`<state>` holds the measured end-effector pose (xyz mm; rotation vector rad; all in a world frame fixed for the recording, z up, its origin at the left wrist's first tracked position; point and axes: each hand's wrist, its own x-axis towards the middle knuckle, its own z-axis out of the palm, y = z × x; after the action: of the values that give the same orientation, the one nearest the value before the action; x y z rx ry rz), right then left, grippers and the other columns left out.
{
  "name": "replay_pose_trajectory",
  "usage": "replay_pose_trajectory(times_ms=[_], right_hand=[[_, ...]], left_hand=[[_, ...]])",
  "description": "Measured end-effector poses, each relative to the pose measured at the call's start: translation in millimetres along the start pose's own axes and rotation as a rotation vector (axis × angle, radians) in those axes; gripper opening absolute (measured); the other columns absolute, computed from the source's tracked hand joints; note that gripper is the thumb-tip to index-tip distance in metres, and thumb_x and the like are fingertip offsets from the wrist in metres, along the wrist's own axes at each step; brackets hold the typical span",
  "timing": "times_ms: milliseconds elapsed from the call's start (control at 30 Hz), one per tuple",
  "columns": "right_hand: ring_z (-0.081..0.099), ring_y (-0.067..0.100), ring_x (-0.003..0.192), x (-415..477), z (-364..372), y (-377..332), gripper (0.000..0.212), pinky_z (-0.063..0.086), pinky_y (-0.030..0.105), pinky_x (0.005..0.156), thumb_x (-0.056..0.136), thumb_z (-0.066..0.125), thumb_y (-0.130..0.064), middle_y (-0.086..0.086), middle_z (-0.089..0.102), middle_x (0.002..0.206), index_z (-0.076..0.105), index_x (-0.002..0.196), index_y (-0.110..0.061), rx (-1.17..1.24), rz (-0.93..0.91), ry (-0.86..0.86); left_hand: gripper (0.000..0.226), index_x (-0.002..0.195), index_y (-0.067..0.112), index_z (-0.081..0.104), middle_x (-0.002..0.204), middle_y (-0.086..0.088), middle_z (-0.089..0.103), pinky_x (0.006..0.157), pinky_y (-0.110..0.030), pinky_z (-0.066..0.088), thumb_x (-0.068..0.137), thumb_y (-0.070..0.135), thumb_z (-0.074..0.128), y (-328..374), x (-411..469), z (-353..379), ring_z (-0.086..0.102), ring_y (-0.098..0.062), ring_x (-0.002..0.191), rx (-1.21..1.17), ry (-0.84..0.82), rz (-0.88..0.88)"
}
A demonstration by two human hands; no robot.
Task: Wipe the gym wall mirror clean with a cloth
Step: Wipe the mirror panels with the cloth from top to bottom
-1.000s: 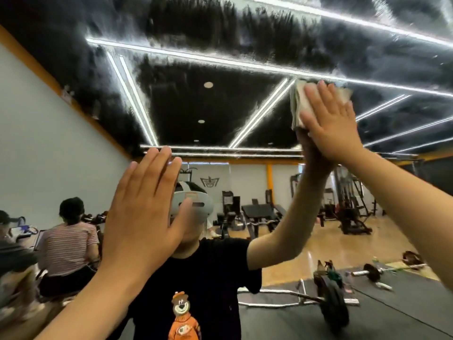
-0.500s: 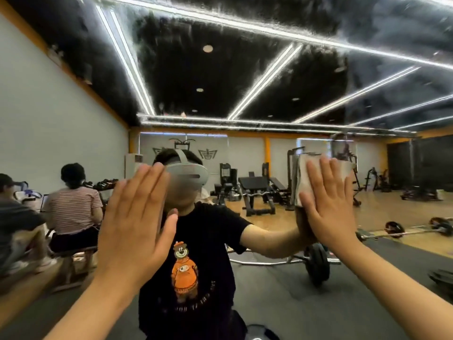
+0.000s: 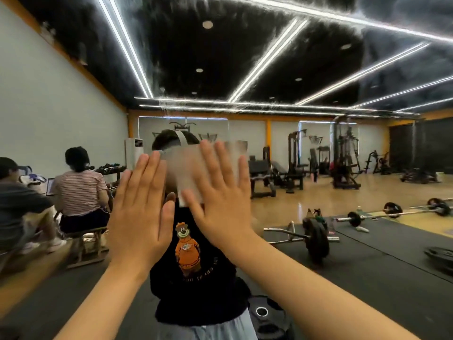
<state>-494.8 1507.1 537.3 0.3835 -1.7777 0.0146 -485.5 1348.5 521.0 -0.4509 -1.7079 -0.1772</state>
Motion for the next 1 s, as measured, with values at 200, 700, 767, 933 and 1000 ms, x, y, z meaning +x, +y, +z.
replay_pose_trajectory(times_ms=[200, 700, 767, 933, 1000], right_hand=[[0.01, 0.023, 0.153, -76.6, 13.9, 3.9, 0.056, 0.011, 0.056, 0.121, 0.102, 0.033, -0.047, 0.001, 0.015, 0.166, 0.027, 0.156, -0.032, 0.0, -0.247, -0.052], [-0.001, 0.021, 0.154, 15.0, -26.0, 133.4, 0.055, -0.002, 0.051, 0.123, 0.106, 0.017, -0.041, 0.002, 0.005, 0.167, 0.011, 0.159, -0.028, -0.027, 0.194, 0.063], [-0.004, 0.02, 0.154, 0.2, -18.8, 114.3, 0.055, -0.007, 0.048, 0.122, 0.106, 0.017, -0.041, 0.001, 0.001, 0.167, 0.008, 0.159, -0.029, 0.004, 0.255, 0.076], [0.008, 0.028, 0.153, -118.5, 6.3, 80.4, 0.057, 0.003, 0.056, 0.121, 0.103, 0.028, -0.044, 0.005, 0.01, 0.166, 0.019, 0.157, -0.028, 0.0, 0.056, -0.008], [0.01, 0.026, 0.153, -168.3, 12.7, 86.7, 0.058, 0.006, 0.056, 0.121, 0.103, 0.028, -0.048, 0.001, 0.008, 0.167, 0.019, 0.158, -0.032, -0.007, -0.05, -0.077]], left_hand=[[0.059, 0.154, 0.002, 0.028, 0.163, -0.01, 0.022, 0.125, -0.039, 0.005, 0.101, 0.027, 0.023, -0.7, 0.3, -2.0, 0.015, -0.022, 0.152, 0.006, 0.03, -0.006], [0.071, 0.156, 0.003, 0.02, 0.165, -0.011, 0.014, 0.125, -0.039, 0.003, 0.099, 0.042, 0.034, 1.0, -0.2, 0.3, 0.011, -0.024, 0.153, 0.129, -0.003, -0.016], [0.074, 0.156, 0.003, 0.019, 0.165, -0.01, 0.014, 0.125, -0.039, 0.003, 0.097, 0.043, 0.04, 1.1, -0.3, 2.0, 0.01, -0.024, 0.153, 0.145, 0.001, -0.018], [0.078, 0.157, 0.004, 0.017, 0.166, -0.01, 0.012, 0.125, -0.039, 0.002, 0.096, 0.045, 0.044, 1.7, 0.3, 0.6, 0.007, -0.022, 0.154, 0.193, -0.027, -0.028], [0.079, 0.157, 0.004, 0.017, 0.166, -0.01, 0.012, 0.125, -0.04, 0.002, 0.096, 0.047, 0.043, 2.1, 0.7, 0.2, 0.005, -0.022, 0.154, 0.195, -0.037, -0.033]])
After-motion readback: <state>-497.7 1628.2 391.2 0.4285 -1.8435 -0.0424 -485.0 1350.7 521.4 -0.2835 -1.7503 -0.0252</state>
